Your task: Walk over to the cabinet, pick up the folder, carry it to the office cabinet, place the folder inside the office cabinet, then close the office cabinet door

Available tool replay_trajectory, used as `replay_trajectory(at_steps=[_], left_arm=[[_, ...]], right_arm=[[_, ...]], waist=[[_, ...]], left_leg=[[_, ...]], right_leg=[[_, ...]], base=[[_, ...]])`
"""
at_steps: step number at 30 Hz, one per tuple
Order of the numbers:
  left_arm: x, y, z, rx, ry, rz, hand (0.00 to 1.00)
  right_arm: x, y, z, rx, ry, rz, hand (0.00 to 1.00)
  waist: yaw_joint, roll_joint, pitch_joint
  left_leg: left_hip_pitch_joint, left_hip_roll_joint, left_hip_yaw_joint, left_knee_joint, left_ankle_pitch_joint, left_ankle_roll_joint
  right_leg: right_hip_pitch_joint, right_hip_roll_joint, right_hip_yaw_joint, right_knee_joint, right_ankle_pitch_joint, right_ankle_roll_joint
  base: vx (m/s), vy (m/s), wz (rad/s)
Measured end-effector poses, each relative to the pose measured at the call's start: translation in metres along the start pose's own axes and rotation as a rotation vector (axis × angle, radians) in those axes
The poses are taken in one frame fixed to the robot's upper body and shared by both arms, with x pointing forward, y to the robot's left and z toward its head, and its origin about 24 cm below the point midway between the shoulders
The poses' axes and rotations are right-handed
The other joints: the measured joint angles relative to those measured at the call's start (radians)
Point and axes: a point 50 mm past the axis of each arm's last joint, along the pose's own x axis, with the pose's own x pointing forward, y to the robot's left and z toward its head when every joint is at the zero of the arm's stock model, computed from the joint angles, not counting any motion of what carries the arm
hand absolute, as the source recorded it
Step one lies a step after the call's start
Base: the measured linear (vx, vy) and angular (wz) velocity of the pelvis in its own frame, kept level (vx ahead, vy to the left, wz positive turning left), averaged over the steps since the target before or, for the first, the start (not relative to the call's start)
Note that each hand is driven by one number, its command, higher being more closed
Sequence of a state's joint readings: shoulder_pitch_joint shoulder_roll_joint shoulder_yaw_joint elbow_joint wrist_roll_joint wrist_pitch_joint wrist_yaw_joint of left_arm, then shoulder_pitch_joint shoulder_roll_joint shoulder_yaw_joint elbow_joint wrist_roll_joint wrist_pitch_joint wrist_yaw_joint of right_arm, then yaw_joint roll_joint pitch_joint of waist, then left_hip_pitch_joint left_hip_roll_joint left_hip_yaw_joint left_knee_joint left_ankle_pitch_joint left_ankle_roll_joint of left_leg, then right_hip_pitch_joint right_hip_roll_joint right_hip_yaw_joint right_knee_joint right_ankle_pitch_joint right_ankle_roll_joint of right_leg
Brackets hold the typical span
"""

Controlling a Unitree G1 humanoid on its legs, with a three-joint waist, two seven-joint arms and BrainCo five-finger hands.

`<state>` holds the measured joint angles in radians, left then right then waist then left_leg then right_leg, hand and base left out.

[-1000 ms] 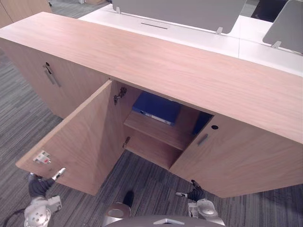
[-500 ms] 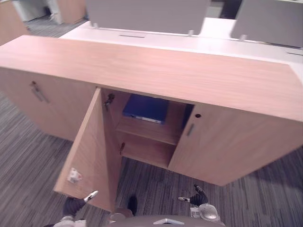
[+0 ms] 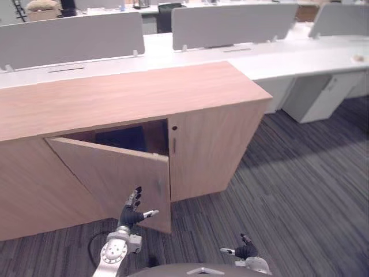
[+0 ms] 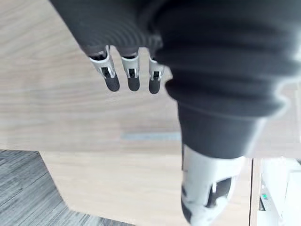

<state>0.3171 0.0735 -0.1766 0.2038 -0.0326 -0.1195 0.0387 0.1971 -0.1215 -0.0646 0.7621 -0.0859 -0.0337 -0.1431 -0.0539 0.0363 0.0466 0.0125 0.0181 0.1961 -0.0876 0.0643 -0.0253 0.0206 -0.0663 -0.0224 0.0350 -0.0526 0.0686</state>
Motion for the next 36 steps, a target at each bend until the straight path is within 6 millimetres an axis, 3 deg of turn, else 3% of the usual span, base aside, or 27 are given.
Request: replay_trajectory(at_steps=[2, 5, 9, 13, 17, 24, 28, 31, 36], left_arm=[[0.010, -0.001, 0.001, 0.011, 0.007, 0.020, 0.00], [0.023, 0.008, 0.006, 0.034, 0.014, 0.083, 0.00], [0.048, 0.018, 0.028, 0.050, -0.036, 0.173, 0.00], [0.066, 0.024, 0.046, 0.060, -0.066, 0.233, 0.00], [0.086, 0.042, 0.069, 0.115, -0.091, 0.315, 0.00], [0.110, 0.067, 0.114, 0.218, -0.164, 0.369, 0.00], [0.122, 0.070, 0.152, 0.275, -0.242, 0.369, 0.00], [0.126, 0.075, 0.160, 0.301, -0.242, 0.377, 0.00], [0.130, 0.074, 0.165, 0.331, -0.232, 0.365, 0.00]], right_arm=[[-0.004, -0.007, -0.013, -0.017, 0.045, -0.015, 0.00], [-0.006, -0.006, -0.016, -0.015, 0.055, -0.021, 0.00], [-0.007, -0.001, -0.018, -0.006, 0.064, -0.015, 0.00], [-0.007, -0.003, -0.017, -0.008, 0.060, -0.023, 0.00], [-0.006, -0.003, -0.017, -0.010, 0.058, -0.023, 0.00], [-0.002, -0.001, -0.006, -0.002, 0.027, -0.015, 0.00], [0.004, 0.002, 0.009, 0.012, -0.011, -0.014, 0.00], [0.008, 0.006, 0.024, 0.019, -0.051, -0.019, 0.00], [0.009, 0.026, 0.042, 0.069, -0.108, 0.032, 0.00]], waist=[[-0.007, 0.011, -0.004], [-0.010, 0.008, -0.011], [-0.022, -0.019, -0.001], [-0.038, -0.012, 0.008], [-0.045, -0.013, 0.009], [-0.061, -0.022, 0.034], [-0.065, -0.029, 0.065], [-0.063, -0.034, 0.085], [-0.056, -0.033, 0.109]], left_leg=[[-0.008, -0.010, 0.002, 0.007, 0.006, 0.011], [-0.013, -0.002, -0.003, 0.000, 0.003, 0.005], [-0.036, -0.012, -0.005, 0.000, 0.004, 0.005], [-0.051, -0.026, -0.008, 0.000, 0.003, 0.005], [-0.080, -0.030, -0.008, 0.000, 0.004, 0.005], [-0.143, -0.028, -0.013, 0.000, 0.010, 0.005], [-0.211, -0.024, -0.030, 0.001, 0.067, 0.021], [-0.225, -0.018, -0.027, 0.002, 0.078, 0.033], [-0.254, 0.006, -0.024, 0.007, 0.091, 0.018]], right_leg=[[-0.008, -0.012, 0.010, -0.017, 0.000, 0.000], [-0.001, 0.000, 0.009, -0.041, 0.003, 0.004], [-0.016, -0.003, 0.005, -0.054, 0.005, -0.003], [-0.024, -0.015, -0.003, -0.060, 0.014, -0.016], [-0.045, -0.020, -0.020, -0.063, 0.018, -0.025], [-0.097, -0.022, -0.048, -0.067, 0.027, -0.038], [-0.155, -0.020, -0.075, -0.056, 0.079, -0.015], [-0.168, -0.014, -0.075, -0.054, 0.092, 0.001], [-0.200, 0.003, -0.075, -0.046, 0.093, -0.003]], base=[[-0.02, 0.026, -0.10], [0.00, 0.003, -0.10], [0.01, 0.025, 0.05], [0.03, 0.041, 0.11], [0.06, 0.015, 0.11], [0.08, -0.014, 0.10], [0.11, -0.025, 0.19], [0.14, -0.025, -0.01], [0.06, -0.026, -0.04]])
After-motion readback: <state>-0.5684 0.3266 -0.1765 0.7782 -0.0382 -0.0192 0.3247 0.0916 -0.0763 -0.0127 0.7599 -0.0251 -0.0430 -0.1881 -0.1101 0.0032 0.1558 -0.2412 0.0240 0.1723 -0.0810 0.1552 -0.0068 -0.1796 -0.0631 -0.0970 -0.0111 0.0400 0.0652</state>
